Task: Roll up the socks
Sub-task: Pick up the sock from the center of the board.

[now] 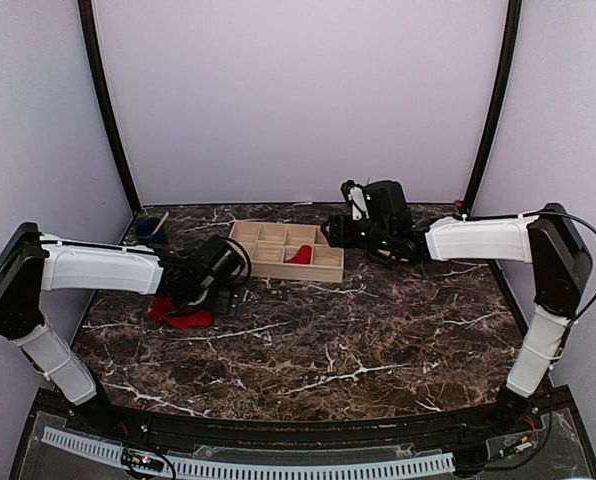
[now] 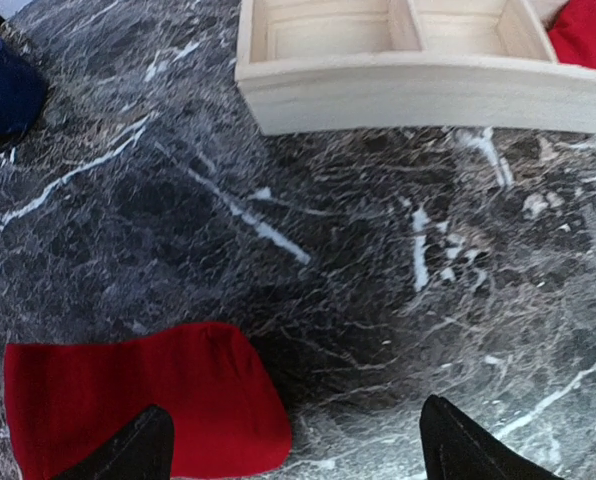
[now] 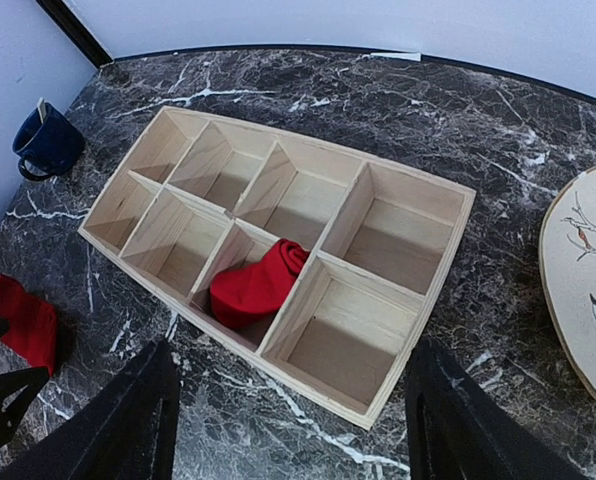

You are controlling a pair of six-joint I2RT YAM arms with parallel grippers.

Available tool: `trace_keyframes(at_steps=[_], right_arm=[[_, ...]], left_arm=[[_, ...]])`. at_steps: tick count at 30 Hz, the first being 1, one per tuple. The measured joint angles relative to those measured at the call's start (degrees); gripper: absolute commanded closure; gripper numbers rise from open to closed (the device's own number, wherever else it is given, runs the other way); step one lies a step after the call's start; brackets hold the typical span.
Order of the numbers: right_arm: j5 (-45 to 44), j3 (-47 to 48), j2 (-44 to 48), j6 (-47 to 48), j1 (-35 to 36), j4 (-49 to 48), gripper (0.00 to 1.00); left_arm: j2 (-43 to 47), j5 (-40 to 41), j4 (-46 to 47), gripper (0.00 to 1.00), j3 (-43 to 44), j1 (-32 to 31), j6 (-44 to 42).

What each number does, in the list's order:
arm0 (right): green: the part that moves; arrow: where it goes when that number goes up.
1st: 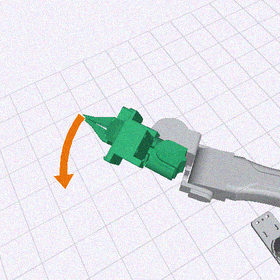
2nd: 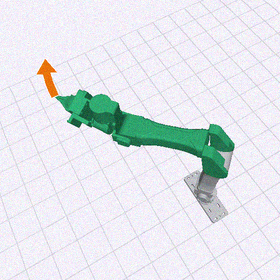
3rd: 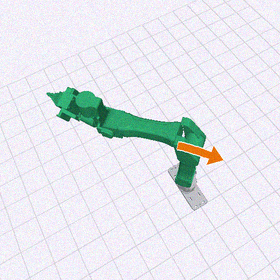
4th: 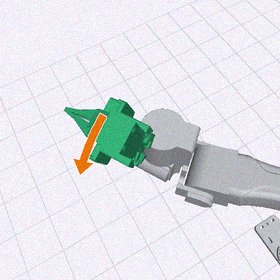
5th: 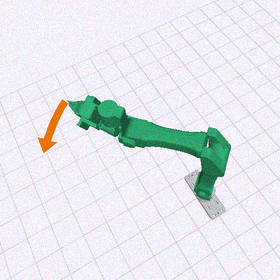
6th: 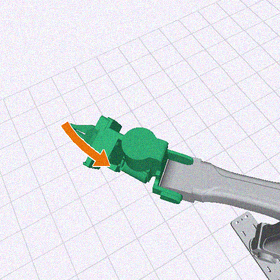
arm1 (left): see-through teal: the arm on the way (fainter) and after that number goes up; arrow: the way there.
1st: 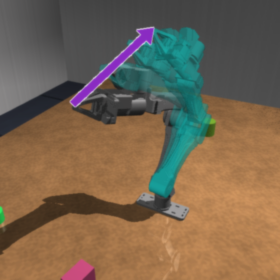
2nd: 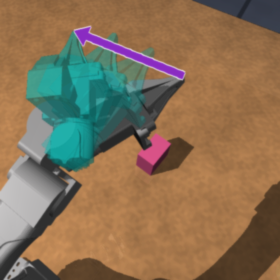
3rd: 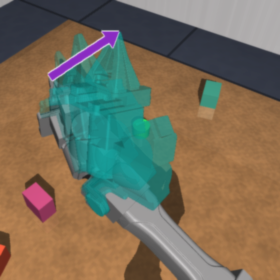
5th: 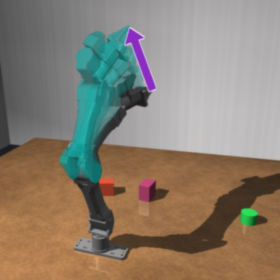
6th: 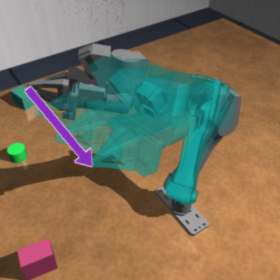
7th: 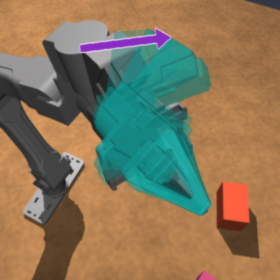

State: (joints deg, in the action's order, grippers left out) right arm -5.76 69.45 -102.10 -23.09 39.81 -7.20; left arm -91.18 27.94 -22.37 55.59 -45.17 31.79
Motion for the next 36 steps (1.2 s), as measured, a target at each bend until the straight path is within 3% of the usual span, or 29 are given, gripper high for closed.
trace_keyframes(at_steps=[15, 19, 27, 36], right_arm=[[1.0, -4.0, 2.3, -2.9, 0.7, 1.7, 0.3], [1.3, -5.1, 3.0, -3.2, 0.8, 1.6, 0.3], [1.5, -5.6, 3.5, -3.6, 0.9, 1.4, 0.3], [1.5, -7.2, 4.8, -3.9, 0.9, 1.2, 0.31]], left_arm=[[-10.0, 3.0, -8.2, 0.25, 5.4, 0.0, 3.8], [-10.9, 3.1, -9.2, 0.38, 5.5, 0.0, 4.5], [-12.7, 3.1, -10.0, 0.44, 5.4, 0.0, 5.5], [-13.0, 3.0, -8.2, 0.64, 4.5, 0.0, 6.3]])
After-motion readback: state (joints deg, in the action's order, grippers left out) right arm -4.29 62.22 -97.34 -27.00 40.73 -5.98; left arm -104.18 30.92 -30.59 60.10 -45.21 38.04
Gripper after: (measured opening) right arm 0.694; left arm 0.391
